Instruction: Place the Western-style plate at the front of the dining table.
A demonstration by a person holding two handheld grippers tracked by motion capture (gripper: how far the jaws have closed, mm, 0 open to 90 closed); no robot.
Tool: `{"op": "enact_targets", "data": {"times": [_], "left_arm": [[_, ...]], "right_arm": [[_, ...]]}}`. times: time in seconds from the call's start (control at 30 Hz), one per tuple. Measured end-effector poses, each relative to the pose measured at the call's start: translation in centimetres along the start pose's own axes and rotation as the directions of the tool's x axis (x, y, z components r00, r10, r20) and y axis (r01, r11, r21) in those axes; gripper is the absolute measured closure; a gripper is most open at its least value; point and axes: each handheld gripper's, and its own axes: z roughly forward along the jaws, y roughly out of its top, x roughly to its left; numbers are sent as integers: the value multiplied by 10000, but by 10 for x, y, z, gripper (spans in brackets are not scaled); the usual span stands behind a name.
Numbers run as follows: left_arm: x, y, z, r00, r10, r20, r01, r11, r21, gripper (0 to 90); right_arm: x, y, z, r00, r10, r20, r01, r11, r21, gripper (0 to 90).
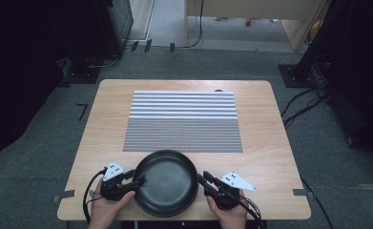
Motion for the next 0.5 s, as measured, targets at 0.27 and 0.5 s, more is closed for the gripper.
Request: {"op": "enact_targets", "data": {"times": [0.27, 0.5], "left_arm": [[-1, 1, -3, 10000, -70, 33, 70, 10000, -70, 534], [0, 2, -3, 9999, -124, 112, 124, 9999, -70, 541]], "right_arm": [[-6, 1, 6, 9971, 756, 37, -757, 9966, 328, 729], [-7, 2, 12, 9870, 1500, -577, -1453, 9863, 779, 771]]}}
